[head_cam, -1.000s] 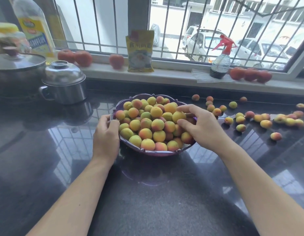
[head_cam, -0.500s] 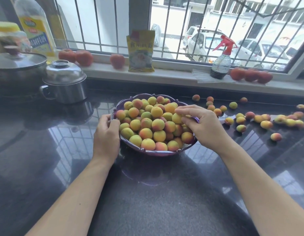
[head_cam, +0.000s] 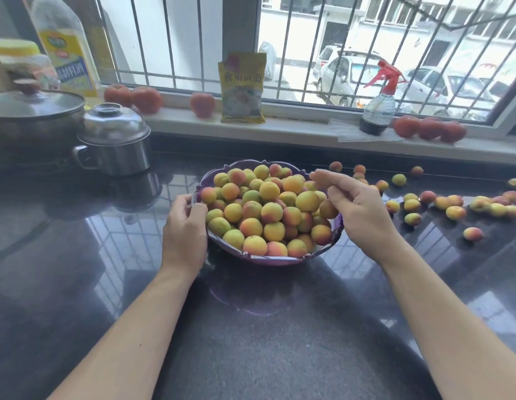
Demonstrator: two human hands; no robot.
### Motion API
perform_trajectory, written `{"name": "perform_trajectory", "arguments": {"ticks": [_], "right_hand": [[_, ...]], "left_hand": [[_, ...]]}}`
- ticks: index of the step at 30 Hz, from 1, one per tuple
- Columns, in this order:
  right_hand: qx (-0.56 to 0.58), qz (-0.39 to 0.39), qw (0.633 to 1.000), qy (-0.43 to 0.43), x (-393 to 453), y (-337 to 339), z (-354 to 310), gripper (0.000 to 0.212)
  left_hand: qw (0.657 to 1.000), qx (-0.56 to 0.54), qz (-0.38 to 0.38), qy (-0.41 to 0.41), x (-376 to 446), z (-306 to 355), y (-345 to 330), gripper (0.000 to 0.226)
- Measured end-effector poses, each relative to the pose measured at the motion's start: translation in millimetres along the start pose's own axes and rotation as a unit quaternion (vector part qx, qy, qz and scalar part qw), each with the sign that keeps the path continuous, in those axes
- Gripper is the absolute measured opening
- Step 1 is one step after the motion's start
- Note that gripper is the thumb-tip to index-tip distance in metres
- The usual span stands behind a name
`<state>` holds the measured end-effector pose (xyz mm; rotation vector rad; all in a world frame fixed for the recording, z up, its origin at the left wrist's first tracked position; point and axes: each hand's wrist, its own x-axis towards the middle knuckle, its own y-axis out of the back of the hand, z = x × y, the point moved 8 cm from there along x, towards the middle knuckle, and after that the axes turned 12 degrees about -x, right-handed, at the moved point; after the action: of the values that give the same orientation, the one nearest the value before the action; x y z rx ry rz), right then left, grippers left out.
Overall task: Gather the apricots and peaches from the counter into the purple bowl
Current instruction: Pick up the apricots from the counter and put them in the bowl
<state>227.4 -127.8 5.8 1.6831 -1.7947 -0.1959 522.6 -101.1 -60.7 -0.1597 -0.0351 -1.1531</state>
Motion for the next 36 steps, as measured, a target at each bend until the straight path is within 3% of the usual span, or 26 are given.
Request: {"name": "perform_trajectory", "arguments": {"ticks": [2,5,7,10,16,23,29,33,36], "right_hand": [[-0.017,0.078,0.997,-0.018,1.9,19.3,16.7,0.033],[-0.252,0.207,0.943,-0.073,-4.8,60.7,63.0,0.037],[-0.411,0.195,0.875,-0.162,-11.5,78.6,101.6,0.039],[-0.417,0.118,0.85,-0.299,-22.9,87.3,142.3,0.038],[-0.419,0.161,0.852,-0.268,-26.5,94.1,133.7,0.028],[-0.383,0.14,0.876,-0.259,-31.7,94.0,124.4,0.028],[-0.222,0.21,0.942,-0.141,-23.8,87.1,74.9,0.018],[-0.124,0.084,0.989,-0.009,-0.6,55.6,3.7,0.026],[-0.179,-0.015,0.98,0.08,4.0,18.4,-44.3,0.027]], "left_hand": [[1.0,-0.004,-0.002,0.004,-0.8,-0.2,-0.6,0.031],[1.0,-0.005,-0.002,0.004,-0.3,-1.2,-0.2,0.034],[1.0,-0.007,-0.001,0.005,0.0,-1.6,-0.2,0.033],[1.0,-0.01,-0.002,0.007,-0.5,-1.9,0.0,0.031],[1.0,-0.019,0.001,0.013,-0.3,-2.5,0.0,0.026],[1.0,-0.017,0.001,0.007,-1.1,-0.6,-0.5,0.024],[1.0,-0.014,0.001,0.009,-1.0,-1.0,0.5,0.026],[1.0,-0.009,0.0,0.01,-1.2,-1.3,0.9,0.027],[1.0,-0.007,-0.004,0.014,-1.9,-1.1,0.7,0.031]]}}
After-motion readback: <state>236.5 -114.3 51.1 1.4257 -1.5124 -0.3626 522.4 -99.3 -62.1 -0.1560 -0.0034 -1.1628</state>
